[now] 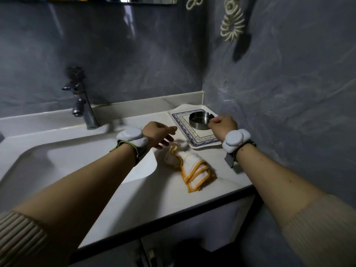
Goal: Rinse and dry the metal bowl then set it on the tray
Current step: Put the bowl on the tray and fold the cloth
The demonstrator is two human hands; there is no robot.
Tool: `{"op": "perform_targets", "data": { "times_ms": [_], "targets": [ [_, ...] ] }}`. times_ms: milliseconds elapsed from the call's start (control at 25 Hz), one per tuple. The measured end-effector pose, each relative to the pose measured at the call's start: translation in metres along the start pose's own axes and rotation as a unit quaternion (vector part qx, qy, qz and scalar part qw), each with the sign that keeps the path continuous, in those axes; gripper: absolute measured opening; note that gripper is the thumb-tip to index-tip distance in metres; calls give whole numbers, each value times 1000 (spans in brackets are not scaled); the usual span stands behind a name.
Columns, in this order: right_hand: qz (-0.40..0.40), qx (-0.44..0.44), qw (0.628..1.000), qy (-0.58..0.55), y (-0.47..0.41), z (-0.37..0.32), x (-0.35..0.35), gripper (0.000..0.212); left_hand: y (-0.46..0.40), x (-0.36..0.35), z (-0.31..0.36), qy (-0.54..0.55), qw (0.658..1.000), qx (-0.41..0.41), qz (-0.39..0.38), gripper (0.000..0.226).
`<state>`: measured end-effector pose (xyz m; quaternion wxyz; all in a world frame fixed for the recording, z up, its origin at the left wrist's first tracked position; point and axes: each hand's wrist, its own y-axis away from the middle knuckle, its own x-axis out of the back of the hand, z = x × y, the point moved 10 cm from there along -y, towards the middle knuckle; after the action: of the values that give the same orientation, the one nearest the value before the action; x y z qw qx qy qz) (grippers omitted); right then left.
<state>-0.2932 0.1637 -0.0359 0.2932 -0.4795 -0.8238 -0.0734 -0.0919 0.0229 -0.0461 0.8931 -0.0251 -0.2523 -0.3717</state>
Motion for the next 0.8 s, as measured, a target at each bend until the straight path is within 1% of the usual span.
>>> {"op": "perform_targets", "data": {
  "times_ms": [120, 200, 360, 440, 560, 600, 680, 760, 800],
  "targets": [
    [-21, 5, 999, 24, 25, -7, -9, 21, 24, 2, -12, -74, 996, 25, -30, 47],
    [-54, 15, 998, 12, 39, -12, -22, 18, 36, -1, -15, -108, 993, 28, -43, 45],
    [-120, 53, 991, 8, 63, -19, -44, 9, 49, -7, -19, -170, 985, 15, -37, 44],
    [-159, 71, 984, 24, 73, -21, -52, 10, 55, -9, -19, -175, 984, -10, -28, 37],
    [-206, 80, 974, 58, 80, -24, -61, 17, 66, -6, -9, -112, 990, -79, -19, 21],
    [-224, 70, 971, 46, 82, -24, -63, 21, 70, -2, -6, -87, 991, -100, -12, 19],
    [-273, 31, 961, -35, 88, -23, -69, 26, 76, 8, 0, -69, 988, -135, 1, 22],
    [-315, 3, 941, -126, 98, -29, -74, 19, 83, 17, 2, -72, 987, -146, 9, 23],
    [-320, 3, 935, -155, 101, -33, -73, 15, 85, 21, 1, -68, 987, -142, 12, 22]
  ]
}}
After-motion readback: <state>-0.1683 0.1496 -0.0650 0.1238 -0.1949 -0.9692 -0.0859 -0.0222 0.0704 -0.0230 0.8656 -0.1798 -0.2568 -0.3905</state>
